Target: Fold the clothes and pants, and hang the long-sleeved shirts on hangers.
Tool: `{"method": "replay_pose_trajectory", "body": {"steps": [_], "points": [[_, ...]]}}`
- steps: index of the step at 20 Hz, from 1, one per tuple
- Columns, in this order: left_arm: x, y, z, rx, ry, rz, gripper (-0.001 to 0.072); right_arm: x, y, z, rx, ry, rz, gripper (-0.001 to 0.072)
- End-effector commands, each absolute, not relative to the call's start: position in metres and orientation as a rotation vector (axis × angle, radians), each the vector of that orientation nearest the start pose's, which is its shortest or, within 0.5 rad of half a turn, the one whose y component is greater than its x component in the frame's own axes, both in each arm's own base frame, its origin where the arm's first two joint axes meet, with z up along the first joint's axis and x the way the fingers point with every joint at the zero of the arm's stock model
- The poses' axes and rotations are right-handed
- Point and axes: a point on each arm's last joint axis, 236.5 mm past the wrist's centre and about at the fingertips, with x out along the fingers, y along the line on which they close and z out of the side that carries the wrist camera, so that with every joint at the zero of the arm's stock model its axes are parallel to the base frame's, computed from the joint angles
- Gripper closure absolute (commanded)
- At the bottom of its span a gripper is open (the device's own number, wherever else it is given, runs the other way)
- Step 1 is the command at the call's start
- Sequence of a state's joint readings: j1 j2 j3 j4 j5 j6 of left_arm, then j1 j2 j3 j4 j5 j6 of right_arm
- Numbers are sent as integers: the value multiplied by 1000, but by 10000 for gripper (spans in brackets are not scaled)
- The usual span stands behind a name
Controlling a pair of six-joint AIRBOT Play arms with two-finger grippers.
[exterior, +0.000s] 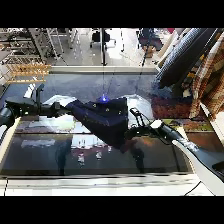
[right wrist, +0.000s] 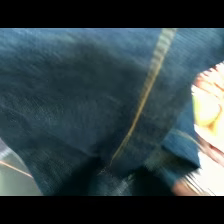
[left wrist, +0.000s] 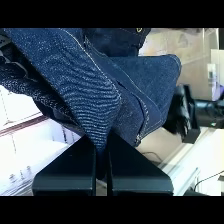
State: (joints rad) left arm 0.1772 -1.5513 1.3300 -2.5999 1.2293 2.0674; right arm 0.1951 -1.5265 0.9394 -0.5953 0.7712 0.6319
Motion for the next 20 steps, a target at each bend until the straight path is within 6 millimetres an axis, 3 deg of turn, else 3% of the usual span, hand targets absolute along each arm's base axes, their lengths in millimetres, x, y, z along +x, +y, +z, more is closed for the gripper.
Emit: {"method": "replay_pose_trajectory", "body": {"steps": [1,4,6,9,11,14,16,18,20], "points": [[457,-109,58,-650,1043,-663,694,385,238,-56,177,961,914,681],[446,-100,60,-699,1091,-671,695,365,223,-16,142,998,893,683],[426,-94,68,-731,1153,-718,695,344,207,34,83,969,880,683],[387,-96,99,-742,1278,-846,695,300,198,141,18,763,878,684],[359,-105,136,-670,1311,-974,695,261,195,225,-9,559,885,684],[346,-113,197,-550,1175,-1005,693,200,182,352,-79,176,847,684],[332,-117,238,-442,1067,-1001,693,169,173,415,-65,-3,814,684],[309,-123,272,-348,971,-996,693,155,168,452,-20,-84,799,684],[286,-130,296,-275,888,-990,693,170,164,463,5,-89,765,684]]}}
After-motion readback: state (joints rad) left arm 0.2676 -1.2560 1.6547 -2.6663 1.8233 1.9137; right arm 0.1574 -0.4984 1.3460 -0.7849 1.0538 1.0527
